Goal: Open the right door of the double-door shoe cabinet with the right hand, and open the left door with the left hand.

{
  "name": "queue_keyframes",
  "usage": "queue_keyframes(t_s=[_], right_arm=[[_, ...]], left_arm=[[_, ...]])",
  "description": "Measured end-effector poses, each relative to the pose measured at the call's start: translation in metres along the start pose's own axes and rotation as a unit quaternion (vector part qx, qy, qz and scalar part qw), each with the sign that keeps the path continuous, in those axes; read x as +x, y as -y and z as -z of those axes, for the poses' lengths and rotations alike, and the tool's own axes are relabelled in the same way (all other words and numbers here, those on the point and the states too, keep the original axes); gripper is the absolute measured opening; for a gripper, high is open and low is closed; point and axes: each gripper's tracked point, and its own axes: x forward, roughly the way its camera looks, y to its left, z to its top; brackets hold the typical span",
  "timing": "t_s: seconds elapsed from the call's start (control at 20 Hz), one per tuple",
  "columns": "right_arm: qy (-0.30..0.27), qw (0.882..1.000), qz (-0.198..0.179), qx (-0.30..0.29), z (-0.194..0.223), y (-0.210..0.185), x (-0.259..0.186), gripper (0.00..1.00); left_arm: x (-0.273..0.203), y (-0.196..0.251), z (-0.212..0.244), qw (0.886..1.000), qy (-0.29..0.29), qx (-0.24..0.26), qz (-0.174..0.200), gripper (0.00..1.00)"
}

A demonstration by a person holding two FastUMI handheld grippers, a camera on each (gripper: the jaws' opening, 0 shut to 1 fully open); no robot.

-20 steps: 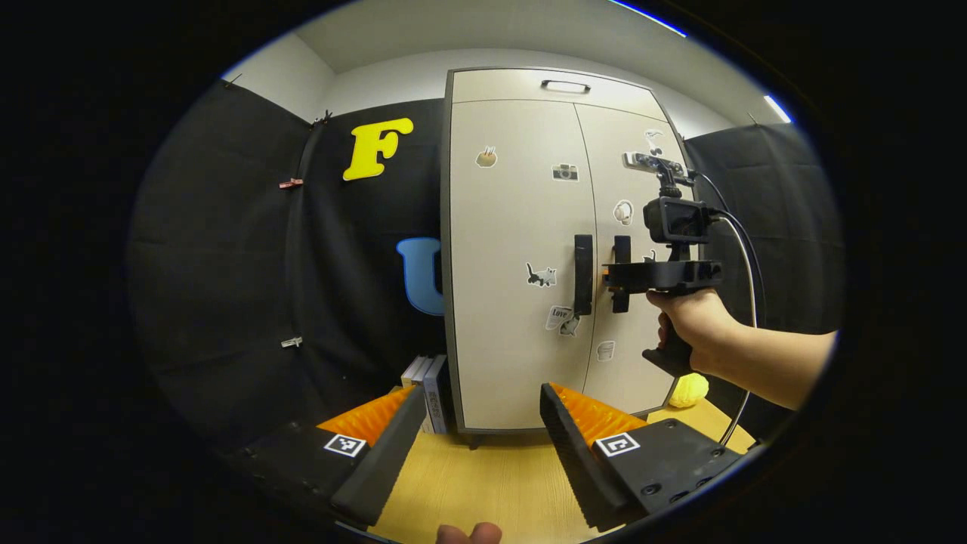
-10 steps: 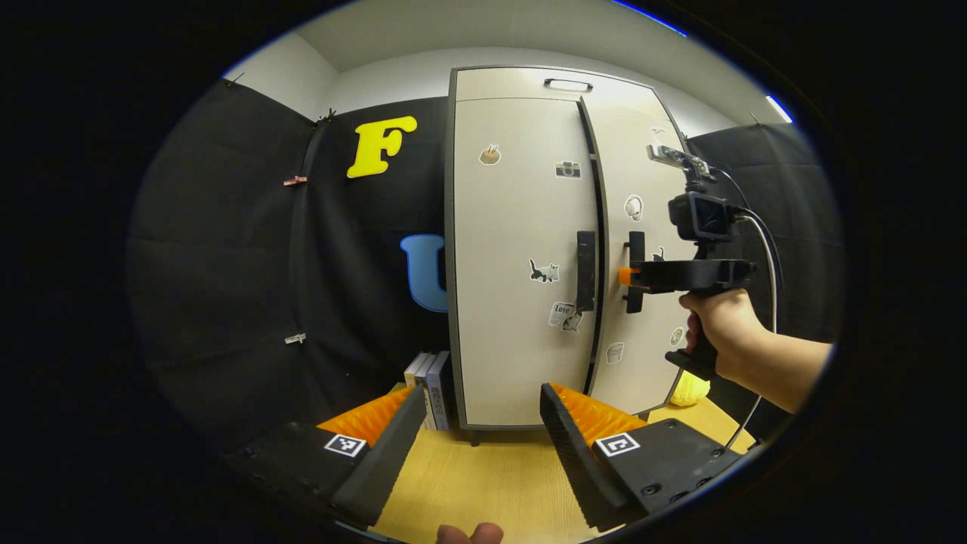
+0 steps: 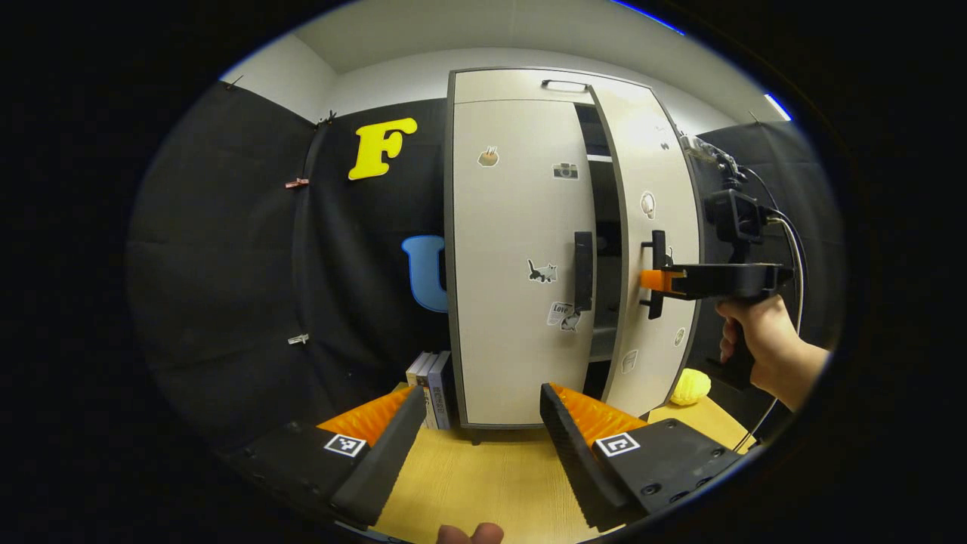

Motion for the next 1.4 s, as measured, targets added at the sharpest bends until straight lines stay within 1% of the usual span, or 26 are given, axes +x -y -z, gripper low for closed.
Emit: queue_keyframes(t_s=[0.55,0.75,0.9,1.0,1.2,1.4], right_arm=[[0.008,1.000,-0.003,0.009,-0.005,0.017,-0.027,0.09],[0.011,1.000,-0.005,0.006,-0.007,0.031,-0.041,0.09],[0.003,1.000,-0.014,0.002,-0.006,0.041,-0.050,0.09],[0.000,1.000,-0.012,0.003,-0.007,0.051,-0.054,0.09],[-0.001,1.000,0.008,0.001,-0.007,0.074,-0.066,0.08],[0.000,0.999,0.040,-0.015,-0.009,0.103,-0.072,0.08]], left_arm=[[-0.006,0.015,0.000,1.000,-0.001,-0.001,0.005,0.94],[-0.006,0.025,0.000,1.000,-0.003,-0.003,0.012,0.95],[-0.007,0.039,0.000,1.000,-0.003,-0.003,0.022,0.95],[-0.006,0.047,-0.001,1.000,-0.003,-0.001,0.027,0.95],[-0.005,0.063,-0.007,0.999,0.001,0.006,0.038,0.95],[-0.005,0.074,-0.013,0.999,0.005,0.010,0.042,0.95]])
